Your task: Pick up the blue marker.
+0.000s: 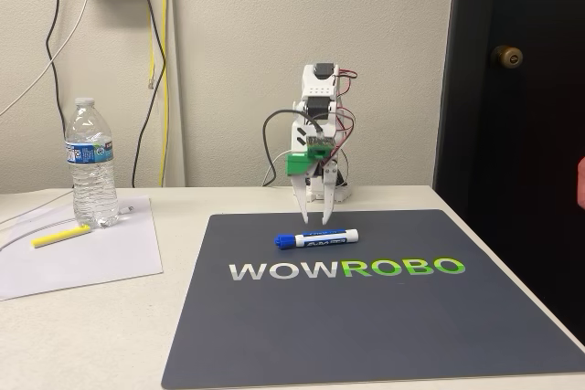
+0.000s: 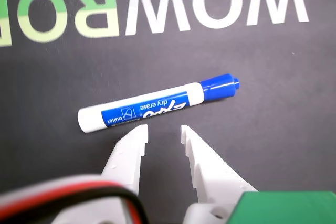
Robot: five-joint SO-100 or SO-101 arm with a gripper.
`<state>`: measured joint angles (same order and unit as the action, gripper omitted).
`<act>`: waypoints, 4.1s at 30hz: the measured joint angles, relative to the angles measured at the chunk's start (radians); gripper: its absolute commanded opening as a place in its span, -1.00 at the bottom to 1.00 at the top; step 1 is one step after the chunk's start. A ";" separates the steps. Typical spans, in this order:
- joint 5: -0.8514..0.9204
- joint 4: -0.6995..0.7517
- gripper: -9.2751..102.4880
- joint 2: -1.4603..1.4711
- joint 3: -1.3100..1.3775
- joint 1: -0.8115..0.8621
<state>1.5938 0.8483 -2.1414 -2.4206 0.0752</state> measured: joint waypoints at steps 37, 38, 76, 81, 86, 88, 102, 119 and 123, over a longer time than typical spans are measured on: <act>-0.816 0.397 -0.58 0.132 0.354 -0.048; -0.831 0.397 -0.58 0.149 0.371 -0.049; -1.114 0.410 0.33 0.413 0.477 0.014; -1.143 0.402 0.32 0.485 0.479 0.005; -1.181 0.368 0.32 0.552 0.480 -0.014; -1.203 0.356 0.32 0.577 0.480 -0.021; -1.244 0.331 -0.16 0.634 0.492 -0.034; -1.282 0.281 -0.56 0.643 0.508 -0.087; -1.275 0.278 -0.63 0.643 0.508 -0.081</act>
<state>0.3191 1.1259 -1.4987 -1.9129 -0.0061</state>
